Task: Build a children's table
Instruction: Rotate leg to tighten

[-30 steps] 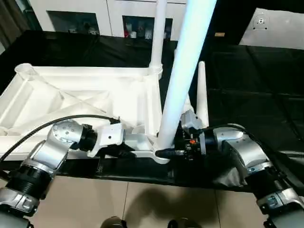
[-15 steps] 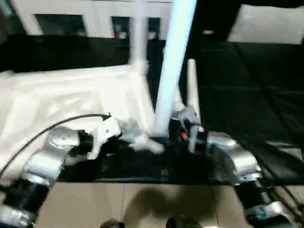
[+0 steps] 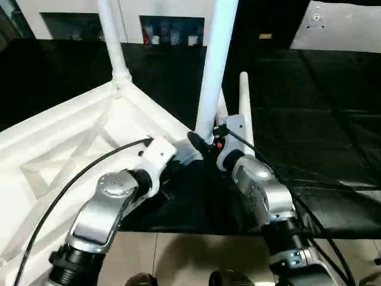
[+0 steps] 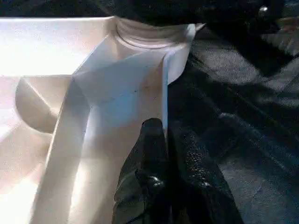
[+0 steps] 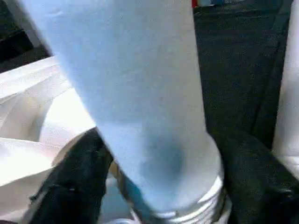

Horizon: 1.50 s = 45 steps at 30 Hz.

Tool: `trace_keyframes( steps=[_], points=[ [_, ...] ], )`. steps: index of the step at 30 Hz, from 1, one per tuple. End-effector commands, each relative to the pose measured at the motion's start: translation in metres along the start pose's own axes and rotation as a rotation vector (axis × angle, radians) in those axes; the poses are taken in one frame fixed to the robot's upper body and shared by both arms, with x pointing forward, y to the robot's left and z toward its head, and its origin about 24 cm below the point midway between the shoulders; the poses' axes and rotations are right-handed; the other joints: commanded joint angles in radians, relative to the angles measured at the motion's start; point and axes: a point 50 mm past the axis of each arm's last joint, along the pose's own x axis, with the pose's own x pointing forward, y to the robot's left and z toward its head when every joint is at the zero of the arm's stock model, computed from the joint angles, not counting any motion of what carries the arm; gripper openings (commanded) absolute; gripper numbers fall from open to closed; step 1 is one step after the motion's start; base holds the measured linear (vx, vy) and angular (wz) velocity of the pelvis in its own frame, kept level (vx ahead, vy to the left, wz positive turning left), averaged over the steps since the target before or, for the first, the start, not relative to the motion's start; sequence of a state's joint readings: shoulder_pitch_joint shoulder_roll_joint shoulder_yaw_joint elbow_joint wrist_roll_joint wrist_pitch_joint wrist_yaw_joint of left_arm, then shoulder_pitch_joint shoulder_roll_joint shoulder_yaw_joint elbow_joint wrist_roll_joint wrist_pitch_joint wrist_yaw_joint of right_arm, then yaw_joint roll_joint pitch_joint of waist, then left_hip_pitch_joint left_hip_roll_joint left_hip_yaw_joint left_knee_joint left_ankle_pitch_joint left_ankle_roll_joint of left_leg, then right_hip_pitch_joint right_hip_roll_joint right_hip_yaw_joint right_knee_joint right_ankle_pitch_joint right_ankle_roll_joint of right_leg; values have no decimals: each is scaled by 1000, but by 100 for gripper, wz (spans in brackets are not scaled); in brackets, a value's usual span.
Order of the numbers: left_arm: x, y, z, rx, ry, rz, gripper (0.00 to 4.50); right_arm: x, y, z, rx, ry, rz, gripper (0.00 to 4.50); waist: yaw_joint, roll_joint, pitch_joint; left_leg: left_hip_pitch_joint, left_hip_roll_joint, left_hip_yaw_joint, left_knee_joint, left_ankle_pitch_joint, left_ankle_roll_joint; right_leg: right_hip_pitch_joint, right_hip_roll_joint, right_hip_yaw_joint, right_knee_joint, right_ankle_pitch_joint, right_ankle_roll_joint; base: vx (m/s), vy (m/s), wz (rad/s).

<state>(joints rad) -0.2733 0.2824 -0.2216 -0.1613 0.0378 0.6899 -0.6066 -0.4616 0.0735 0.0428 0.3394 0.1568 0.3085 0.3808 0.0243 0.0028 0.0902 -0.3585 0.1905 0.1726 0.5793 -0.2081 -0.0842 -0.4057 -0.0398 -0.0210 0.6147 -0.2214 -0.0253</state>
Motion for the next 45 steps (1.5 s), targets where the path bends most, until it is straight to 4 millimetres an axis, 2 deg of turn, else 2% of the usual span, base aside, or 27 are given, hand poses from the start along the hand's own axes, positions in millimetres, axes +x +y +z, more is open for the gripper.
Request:
trace_keyframes(
  steps=[1,4,5,9,12,13,18,22,24,25,29,30,32,34,35,38,39,45],
  points=[
    [1,-3,27,88,-109,-16,0,6,30,-25,52,100,142,375,3,7,-58,0,32,-10,-57,23,90,65,-74,43,-44,206,-245,0,0,0],
    [-7,8,18,127,-68,-27,0,0,19,-16,16,57,152,393,2,7,-58,0,30,-9,-57,3,74,67,-74,44,-46,183,-245,0,0,0],
    [-9,9,17,140,-65,-37,0,-1,18,-14,11,46,159,419,3,6,-59,0,29,-10,-56,3,75,67,-75,45,-46,185,-243,0,0,0],
    [-16,13,9,195,-46,-120,0,-9,10,-2,-57,4,230,439,5,6,-60,2,30,-8,-54,24,83,67,-73,44,-41,230,-248,0,0,0],
    [-25,20,0,261,-22,-220,0,-21,-1,8,-165,14,369,445,10,7,-62,2,29,-7,-52,22,93,66,-71,42,-36,236,-246,0,0,0],
    [-26,22,-1,264,-21,-227,0,-22,-3,9,-182,21,389,445,13,9,-62,7,30,-6,-50,24,99,63,-69,40,-36,246,-249,0,0,0],
    [-33,29,1,282,-51,-371,0,-37,-18,15,-282,95,539,445,26,11,-65,8,35,-7,-46,37,114,60,-75,36,-30,260,-278,0,0,0],
    [-35,33,2,295,-61,-465,0,-44,-25,15,-326,159,641,445,33,8,-65,5,35,-7,-44,12,116,62,-81,36,-30,220,-290,0,0,0],
    [-37,35,-1,326,-29,-571,0,-48,-28,13,-356,225,721,445,36,8,-66,5,34,-6,-42,-3,117,62,-82,34,-32,193,-293,0,0,0],
    [-37,37,-2,342,-15,-592,0,-48,-29,12,-363,245,742,445,38,10,-65,5,35,-5,-42,-11,118,61,-83,34,-33,182,-295,0,0,0],
    [-37,41,-4,368,3,-628,0,-50,-31,11,-368,288,792,445,46,11,-64,8,41,-3,-45,-58,98,57,-88,30,-38,109,-298,0,0,0],
    [-36,42,-3,371,4,-632,0,-50,-32,10,-365,298,801,418,47,12,-63,7,41,-4,-47,-64,91,57,-87,28,-38,94,-296,0,0,0],
    [-37,44,-4,384,15,-649,0,-50,-34,11,-357,302,808,410,49,11,-66,5,41,-5,-47,-54,85,58,-88,27,-35,109,-296,0,0,0],
    [-37,45,-4,388,20,-668,0,-48,-34,12,-347,294,817,405,49,12,-67,3,40,-5,-45,-48,88,59,-87,26,-33,124,-299,0,0,0],
    [-36,45,-5,391,21,-677,0,-47,-34,12,-345,293,825,376,49,11,-68,1,39,-6,-45,-43,90,61,-88,26,-32,131,-299,0,0,0],
    [-36,44,-6,396,24,-688,0,-47,-32,12,-336,297,850,363,51,10,-71,0,40,-6,-43,-28,98,62,-89,25,-29,155,-302,0,0,0],
    [-36,44,-7,397,24,-690,0,-47,-31,11,-334,300,857,345,51,10,-71,-1,40,-7,-43,-25,101,62,-89,24,-28,160,-302,0,0,0],
    [-34,44,-7,402,19,-695,0,-47,-29,8,-326,307,878,293,56,10,-70,1,42,-6,-44,-33,100,60,-90,24,-30,137,-301,0,0,0]
  ],
)
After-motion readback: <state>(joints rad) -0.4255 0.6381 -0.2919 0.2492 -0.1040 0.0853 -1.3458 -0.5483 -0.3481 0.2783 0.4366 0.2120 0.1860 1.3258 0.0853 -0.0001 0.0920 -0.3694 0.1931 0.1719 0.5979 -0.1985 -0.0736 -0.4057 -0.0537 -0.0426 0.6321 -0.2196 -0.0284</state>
